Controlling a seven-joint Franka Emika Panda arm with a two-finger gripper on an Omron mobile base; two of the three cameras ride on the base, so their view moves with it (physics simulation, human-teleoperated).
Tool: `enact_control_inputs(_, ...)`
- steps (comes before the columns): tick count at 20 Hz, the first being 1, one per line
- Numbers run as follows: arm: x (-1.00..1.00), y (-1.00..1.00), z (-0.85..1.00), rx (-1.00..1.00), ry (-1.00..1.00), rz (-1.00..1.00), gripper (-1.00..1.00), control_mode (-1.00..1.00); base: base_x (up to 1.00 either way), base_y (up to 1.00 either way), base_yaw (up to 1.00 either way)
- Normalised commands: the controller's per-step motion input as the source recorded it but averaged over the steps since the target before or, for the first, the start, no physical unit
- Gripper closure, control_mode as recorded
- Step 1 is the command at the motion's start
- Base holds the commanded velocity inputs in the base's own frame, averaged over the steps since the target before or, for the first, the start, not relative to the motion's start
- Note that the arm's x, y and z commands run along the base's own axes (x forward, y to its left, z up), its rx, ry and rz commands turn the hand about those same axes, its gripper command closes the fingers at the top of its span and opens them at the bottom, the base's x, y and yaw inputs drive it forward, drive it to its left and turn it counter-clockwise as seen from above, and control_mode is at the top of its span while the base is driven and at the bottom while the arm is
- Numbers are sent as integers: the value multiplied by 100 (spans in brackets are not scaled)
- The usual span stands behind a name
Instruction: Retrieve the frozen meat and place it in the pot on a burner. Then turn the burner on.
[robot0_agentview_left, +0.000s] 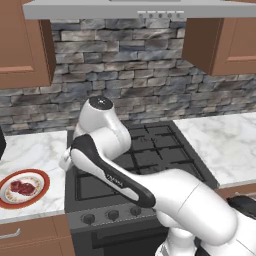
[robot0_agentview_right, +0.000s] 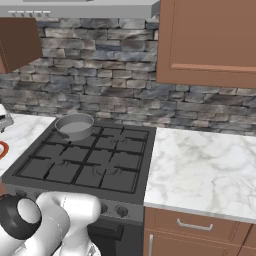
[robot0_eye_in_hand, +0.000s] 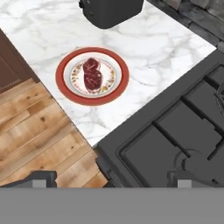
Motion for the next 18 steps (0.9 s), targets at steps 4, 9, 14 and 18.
enact_control_inputs(4,0,47,-7,0,4,3,-100,-100,0,0,0)
enact_control_inputs(9,0,44,-16,0,0,1,-100,-100,0,0,0)
enact_control_inputs(14,0,40,-20,-1,0,0,-100,-100,0,0,0)
enact_control_inputs(18,0,17,-18,-1,0,0,-100,-100,0,0,0)
